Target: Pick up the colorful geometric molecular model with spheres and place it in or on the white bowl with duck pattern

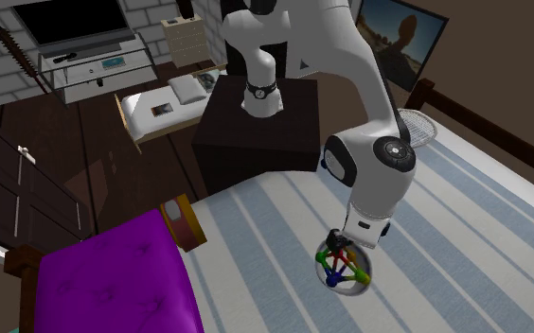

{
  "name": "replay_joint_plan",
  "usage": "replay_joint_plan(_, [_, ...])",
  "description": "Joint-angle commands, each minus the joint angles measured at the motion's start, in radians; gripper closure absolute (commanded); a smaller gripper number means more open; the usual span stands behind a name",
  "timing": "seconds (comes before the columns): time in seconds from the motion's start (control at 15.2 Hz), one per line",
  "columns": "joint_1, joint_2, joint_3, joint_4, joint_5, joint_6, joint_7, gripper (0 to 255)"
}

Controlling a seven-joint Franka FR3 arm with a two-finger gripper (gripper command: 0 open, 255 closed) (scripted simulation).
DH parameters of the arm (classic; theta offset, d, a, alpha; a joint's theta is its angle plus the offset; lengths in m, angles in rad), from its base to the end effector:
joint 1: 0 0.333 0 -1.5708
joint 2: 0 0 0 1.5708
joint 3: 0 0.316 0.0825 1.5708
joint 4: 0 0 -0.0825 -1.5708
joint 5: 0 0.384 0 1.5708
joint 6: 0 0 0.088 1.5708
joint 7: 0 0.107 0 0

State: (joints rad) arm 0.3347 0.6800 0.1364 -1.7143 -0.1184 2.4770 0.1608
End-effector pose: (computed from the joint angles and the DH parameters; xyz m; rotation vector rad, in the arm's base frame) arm 0.6114 0.3011 0.2055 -3.0519 -0.5654 -0.1309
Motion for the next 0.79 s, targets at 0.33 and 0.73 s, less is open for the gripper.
replay_joint_plan(0.33, [-0.011,-0.098,0.013,-0.023,0.015,-0.075,-0.009,0])
replay_joint_plan(0.73, [-0.011,-0.098,0.013,-0.023,0.015,-0.075,-0.009,0])
